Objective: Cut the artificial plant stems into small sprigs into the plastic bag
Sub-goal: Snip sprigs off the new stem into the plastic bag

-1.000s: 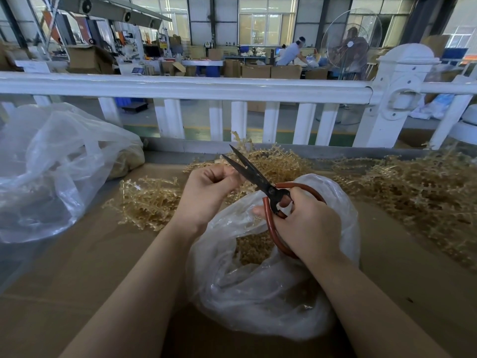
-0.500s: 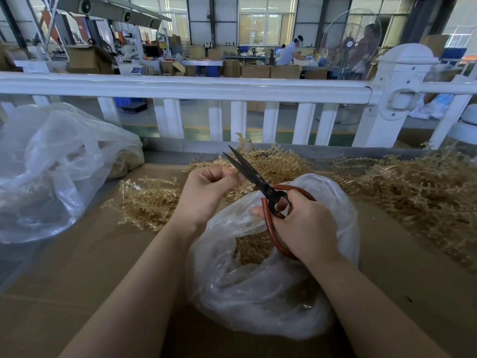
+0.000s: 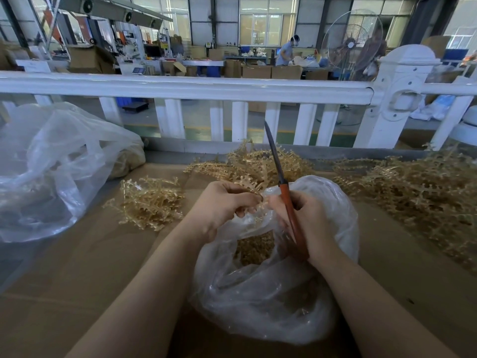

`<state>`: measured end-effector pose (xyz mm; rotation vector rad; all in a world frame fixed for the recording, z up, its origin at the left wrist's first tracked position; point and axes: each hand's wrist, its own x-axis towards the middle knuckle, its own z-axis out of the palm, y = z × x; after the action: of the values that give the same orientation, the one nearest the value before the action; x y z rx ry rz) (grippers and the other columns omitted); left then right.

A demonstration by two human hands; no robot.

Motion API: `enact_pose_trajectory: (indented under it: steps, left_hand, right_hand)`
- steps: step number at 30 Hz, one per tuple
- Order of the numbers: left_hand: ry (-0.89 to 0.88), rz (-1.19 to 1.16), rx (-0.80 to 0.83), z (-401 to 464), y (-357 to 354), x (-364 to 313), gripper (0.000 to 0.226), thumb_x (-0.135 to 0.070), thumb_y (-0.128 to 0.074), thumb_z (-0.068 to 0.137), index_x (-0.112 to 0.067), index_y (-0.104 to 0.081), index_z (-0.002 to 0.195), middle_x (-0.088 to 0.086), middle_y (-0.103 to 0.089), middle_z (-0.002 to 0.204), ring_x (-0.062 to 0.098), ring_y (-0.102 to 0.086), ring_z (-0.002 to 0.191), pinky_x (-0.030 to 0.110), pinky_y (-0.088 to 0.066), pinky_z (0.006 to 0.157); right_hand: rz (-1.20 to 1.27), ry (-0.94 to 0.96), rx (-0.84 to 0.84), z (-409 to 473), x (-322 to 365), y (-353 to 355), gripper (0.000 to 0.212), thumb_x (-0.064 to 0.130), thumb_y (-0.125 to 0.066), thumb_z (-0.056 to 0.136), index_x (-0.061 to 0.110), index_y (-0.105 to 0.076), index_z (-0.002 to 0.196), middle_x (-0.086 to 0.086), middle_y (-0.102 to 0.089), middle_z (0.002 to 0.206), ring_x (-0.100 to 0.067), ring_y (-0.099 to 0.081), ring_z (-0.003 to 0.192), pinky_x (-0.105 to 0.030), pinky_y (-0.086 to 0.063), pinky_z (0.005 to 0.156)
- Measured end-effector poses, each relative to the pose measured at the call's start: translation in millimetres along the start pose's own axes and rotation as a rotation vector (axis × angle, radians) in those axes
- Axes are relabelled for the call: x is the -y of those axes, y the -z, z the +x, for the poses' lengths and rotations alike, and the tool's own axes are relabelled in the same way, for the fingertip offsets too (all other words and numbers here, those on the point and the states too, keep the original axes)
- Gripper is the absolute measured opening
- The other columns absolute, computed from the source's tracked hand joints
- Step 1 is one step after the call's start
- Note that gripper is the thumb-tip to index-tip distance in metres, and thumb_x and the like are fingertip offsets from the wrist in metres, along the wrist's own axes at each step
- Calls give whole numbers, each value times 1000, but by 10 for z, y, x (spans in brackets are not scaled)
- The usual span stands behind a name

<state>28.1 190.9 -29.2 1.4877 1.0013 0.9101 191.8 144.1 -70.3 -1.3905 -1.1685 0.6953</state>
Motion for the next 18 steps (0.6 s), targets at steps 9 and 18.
enact_pose_trajectory:
  steps: [9, 18]
  left_hand:
    - [-22, 53, 109, -7, -26, -2, 15, -5, -78, 81, -14, -78, 70, 2, -70, 63, 4, -53, 49, 13, -43, 49]
    - [-67, 318, 198, -14, -30, 16, 11, -11, -69, 91, -13, -77, 84, 4, -71, 71, 8, -58, 60, 19, -50, 63]
  right_hand:
    - [-48, 14, -4, 40, -31, -1, 11, 24, -73, 91, 20, -72, 81, 10, -67, 58, -2, -63, 54, -19, -46, 57]
    - [-103, 57, -4, 23, -20, 12, 14, 24, -73, 91, 22, -71, 76, 14, -67, 58, 3, -63, 53, -6, -42, 50]
